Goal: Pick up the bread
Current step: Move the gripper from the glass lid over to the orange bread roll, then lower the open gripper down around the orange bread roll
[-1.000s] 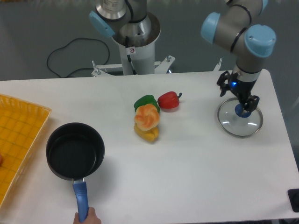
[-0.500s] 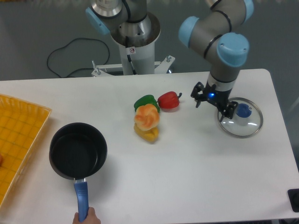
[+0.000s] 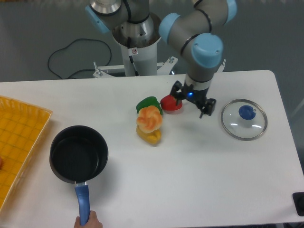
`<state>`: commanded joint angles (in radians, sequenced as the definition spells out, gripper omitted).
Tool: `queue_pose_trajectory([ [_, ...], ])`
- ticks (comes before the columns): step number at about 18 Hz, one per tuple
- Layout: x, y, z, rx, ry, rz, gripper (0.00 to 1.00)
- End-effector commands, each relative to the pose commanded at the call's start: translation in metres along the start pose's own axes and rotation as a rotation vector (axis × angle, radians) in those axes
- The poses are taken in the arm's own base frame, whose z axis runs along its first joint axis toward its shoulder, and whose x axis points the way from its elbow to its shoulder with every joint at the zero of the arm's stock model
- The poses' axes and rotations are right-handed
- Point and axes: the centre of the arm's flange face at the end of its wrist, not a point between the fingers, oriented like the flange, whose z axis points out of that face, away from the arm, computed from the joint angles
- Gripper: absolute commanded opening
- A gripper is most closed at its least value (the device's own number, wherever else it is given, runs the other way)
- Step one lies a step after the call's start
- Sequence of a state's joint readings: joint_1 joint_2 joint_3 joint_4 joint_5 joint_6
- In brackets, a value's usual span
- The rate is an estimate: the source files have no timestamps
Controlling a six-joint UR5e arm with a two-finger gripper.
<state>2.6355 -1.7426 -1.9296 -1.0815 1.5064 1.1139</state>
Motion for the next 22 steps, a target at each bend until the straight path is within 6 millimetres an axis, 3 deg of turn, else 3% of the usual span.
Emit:
queue_pose_trajectory([
  [8, 0.026, -0.024, 0.007, 0.034, 0.038, -0.020, 0.96],
  [14, 0.048, -0.027, 0.011, 0.027, 0.050, 0.003, 0.94],
  [17, 0.052, -0.027, 0.013, 0.029, 0.056, 0.006, 0.87],
  [22, 0.049, -0.028, 0.013, 0.045, 0.062, 0.001, 0.86],
])
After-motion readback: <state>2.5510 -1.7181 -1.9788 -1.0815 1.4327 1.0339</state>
